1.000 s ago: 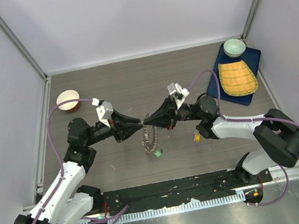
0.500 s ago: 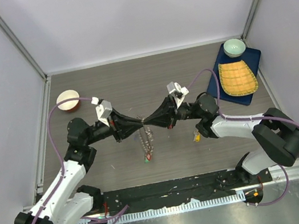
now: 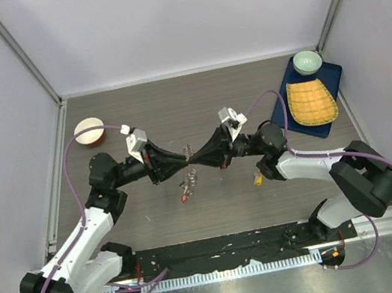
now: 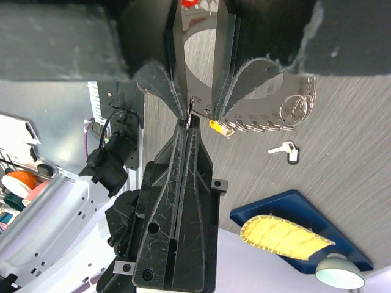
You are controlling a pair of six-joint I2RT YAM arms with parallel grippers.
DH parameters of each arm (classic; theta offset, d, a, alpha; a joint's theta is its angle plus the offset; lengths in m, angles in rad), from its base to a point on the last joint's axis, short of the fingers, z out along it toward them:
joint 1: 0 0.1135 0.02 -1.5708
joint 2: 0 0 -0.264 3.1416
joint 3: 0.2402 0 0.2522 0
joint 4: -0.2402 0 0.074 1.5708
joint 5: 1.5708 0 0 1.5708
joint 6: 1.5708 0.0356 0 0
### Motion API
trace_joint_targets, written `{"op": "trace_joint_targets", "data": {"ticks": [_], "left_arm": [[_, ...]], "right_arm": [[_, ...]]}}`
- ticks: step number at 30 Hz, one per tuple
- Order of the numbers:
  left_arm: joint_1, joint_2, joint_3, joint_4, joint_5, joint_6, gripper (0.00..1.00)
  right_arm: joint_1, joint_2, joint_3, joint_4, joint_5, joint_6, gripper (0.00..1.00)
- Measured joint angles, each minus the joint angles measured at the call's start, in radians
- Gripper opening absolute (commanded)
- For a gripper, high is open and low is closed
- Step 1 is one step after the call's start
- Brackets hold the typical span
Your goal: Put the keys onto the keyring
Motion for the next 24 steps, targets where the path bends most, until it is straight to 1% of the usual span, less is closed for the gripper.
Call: {"op": "trace_joint_targets", "data": {"ticks": [4, 7, 9, 10, 11, 13, 14, 15, 19, 21, 22, 24], "left_arm": [[0.0, 0.0, 0.0, -0.011, 0.0, 0.0, 0.24], [0.0, 0.004, 0.005, -0.031, 0.001, 0.002, 0.28], [0.0, 0.006, 0.006, -0.035, 0.001, 0.003, 0.28], [0.0, 0.009, 0.008, -0.041, 0.001, 0.003, 0.26], [0.0, 0.011, 0.011, -0.044, 0.002, 0.003, 0.18], [0.0, 0.014, 0.016, -0.053, 0.007, 0.002, 0.11], [0.0, 0.015, 0.019, -0.058, 0.013, 0.002, 0.03], [-0.002, 0.016, 0.02, -0.061, 0.016, 0.003, 0.0], [-0.005, 0.018, 0.022, -0.074, 0.024, 0.018, 0.0], [-0.005, 0.017, 0.026, -0.093, 0.023, 0.035, 0.0], [-0.006, 0.013, 0.031, -0.111, 0.022, 0.051, 0.0], [-0.01, -0.002, 0.05, -0.179, 0.011, 0.104, 0.0]], "right_arm": [[0.0, 0.0, 0.0, -0.001, -0.003, 0.002, 0.01], [0.0, 0.0, 0.0, -0.005, -0.005, 0.002, 0.01], [0.0, 0.0, 0.0, -0.009, -0.006, 0.003, 0.01], [0.0, 0.0, 0.0, -0.01, -0.008, 0.003, 0.01], [0.0, 0.0, 0.0, -0.011, -0.008, 0.003, 0.01], [-0.002, 0.0, 0.0, -0.013, -0.006, 0.003, 0.01], [-0.002, 0.0, 0.0, -0.016, -0.006, 0.004, 0.01], [-0.003, 0.0, 0.0, -0.017, -0.006, 0.003, 0.01], [-0.006, 0.0, 0.0, -0.026, -0.005, 0.003, 0.01], [-0.006, 0.0, 0.0, -0.031, -0.005, 0.0, 0.03], [-0.006, 0.0, 0.0, -0.033, -0.004, -0.003, 0.04], [-0.004, 0.0, 0.0, -0.036, -0.002, -0.015, 0.14]]}}
